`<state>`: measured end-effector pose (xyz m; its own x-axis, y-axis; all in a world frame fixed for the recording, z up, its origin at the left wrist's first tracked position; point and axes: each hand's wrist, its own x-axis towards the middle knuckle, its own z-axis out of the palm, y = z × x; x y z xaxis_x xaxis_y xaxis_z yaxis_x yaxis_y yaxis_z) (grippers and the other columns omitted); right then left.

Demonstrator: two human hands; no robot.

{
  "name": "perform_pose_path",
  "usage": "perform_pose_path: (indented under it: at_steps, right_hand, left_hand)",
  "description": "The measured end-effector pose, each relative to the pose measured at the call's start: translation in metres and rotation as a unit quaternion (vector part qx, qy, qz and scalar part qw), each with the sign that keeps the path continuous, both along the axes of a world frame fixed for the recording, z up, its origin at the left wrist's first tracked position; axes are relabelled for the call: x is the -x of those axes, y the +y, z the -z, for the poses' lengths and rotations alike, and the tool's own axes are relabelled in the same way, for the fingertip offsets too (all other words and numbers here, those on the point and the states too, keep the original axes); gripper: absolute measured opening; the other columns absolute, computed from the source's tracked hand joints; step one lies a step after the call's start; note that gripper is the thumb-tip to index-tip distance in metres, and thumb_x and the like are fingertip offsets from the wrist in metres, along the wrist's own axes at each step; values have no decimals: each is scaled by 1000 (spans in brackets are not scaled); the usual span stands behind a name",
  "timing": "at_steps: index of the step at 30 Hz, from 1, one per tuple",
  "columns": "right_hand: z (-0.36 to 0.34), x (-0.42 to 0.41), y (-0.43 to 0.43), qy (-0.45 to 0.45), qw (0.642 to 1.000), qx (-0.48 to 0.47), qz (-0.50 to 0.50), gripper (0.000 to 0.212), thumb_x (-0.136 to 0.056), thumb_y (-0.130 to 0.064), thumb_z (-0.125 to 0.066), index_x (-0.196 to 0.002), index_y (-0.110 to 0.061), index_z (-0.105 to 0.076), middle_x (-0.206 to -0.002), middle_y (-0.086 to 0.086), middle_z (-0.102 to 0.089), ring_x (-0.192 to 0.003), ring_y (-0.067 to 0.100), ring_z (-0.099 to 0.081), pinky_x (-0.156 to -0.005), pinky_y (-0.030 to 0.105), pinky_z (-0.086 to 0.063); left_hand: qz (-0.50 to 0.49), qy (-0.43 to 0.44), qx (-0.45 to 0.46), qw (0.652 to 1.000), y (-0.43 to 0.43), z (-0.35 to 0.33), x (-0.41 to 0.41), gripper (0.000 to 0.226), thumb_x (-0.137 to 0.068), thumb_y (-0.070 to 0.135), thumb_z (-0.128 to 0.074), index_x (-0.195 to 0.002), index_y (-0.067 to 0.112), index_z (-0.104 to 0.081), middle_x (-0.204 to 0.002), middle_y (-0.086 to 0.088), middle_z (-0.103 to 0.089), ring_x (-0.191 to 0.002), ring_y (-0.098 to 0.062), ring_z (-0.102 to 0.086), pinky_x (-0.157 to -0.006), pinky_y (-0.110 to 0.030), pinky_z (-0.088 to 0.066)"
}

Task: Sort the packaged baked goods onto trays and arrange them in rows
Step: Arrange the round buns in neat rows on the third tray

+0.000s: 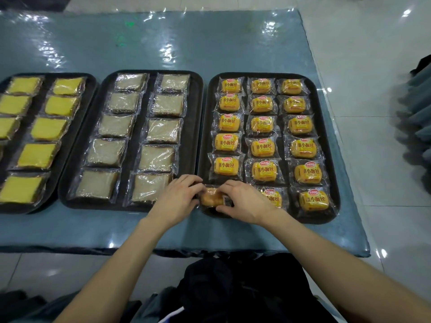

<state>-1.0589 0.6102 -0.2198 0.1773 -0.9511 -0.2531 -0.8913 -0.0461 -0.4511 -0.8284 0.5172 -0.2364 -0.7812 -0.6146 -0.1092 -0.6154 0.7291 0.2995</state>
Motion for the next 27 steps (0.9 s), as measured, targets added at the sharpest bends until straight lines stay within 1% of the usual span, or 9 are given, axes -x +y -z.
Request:
perform_pose_path:
  at_steps: [4,8,11,14,18,20,22,25,27]
  right_hand:
    - [-4,1,1,31,999,-20,-10,85,-85,-80,-70,-149,-26,-56,-132,-3,-65,-114,21,-66,-96,42,-59]
    - [1,-11,4,79,996,-12,-38,77,-88,-69,-75,-145,-20,-55,-131,2,-60,-119,25,-61,-96,44,-59]
    - [5,-10,5,52,998,-13,-22,73,-90,-64,-76,-144,-20,-56,-131,2,-58,-122,25,-59,-100,44,-57]
    - [1,-7,4,34,999,-19,-18,79,-87,-70,-76,-146,-21,-56,-131,0,-59,-117,22,-61,-97,41,-57]
    - [-5,-4,4,50,999,-12,-15,91,-78,-82,-75,-145,-23,-56,-125,-1,-65,-108,22,-67,-90,42,-60]
    - [-5,-5,6,77,997,1,-22,92,-74,-85,-75,-139,-23,-57,-119,-2,-65,-102,22,-68,-87,43,-61]
    - [-7,-6,7,76,997,15,-8,85,-76,-83,-75,-132,-22,-57,-114,-2,-65,-97,21,-66,-82,40,-60]
    - [-12,-2,4,25,996,68,60,52,-91,-60,-73,-126,-23,-62,-114,-2,-68,-100,22,-68,-83,38,-56]
    - [-14,7,2,-62,985,79,141,44,-94,-47,-76,-131,-25,-67,-115,-6,-68,-103,16,-66,-88,34,-55]
  left_hand:
    - [-16,59,3,998,-7,-8,2,10,-100,25,-75,-107,26,-82,-129,7,-71,-125,-18,-61,-103,-44,-54]
    - [-13,22,-55,998,-8,-4,4,44,-87,-6,-66,-114,28,-73,-130,12,-68,-124,-15,-58,-105,-42,-54]
    - [-5,3,-69,998,-7,-1,3,49,-81,2,-81,-119,29,-67,-128,14,-64,-123,-12,-53,-109,-35,-47]
    - [-32,38,-97,994,-10,-1,6,35,-88,7,-81,-103,34,-65,-105,18,-64,-104,-9,-58,-98,-41,-52]
    - [-93,70,-185,976,-16,-9,18,33,-94,7,-79,-92,38,-68,-88,15,-71,-84,-2,-68,-79,-27,-56]
    - [-122,74,-239,961,-17,-12,22,29,-95,8,-80,-94,36,-72,-86,9,-75,-82,-6,-73,-80,-31,-60]
    - [-167,133,-308,927,-18,-17,27,25,-93,8,-83,-100,30,-74,-90,1,-79,-84,-15,-78,-83,-39,-64]
    - [-228,261,-382,857,-18,-36,43,17,-95,8,-82,-108,15,-74,-92,-10,-80,-83,-26,-79,-79,-43,-64]
    - [-239,318,-391,830,-20,-45,54,12,-102,17,-76,-113,14,-75,-97,-10,-80,-88,-27,-78,-82,-44,-65]
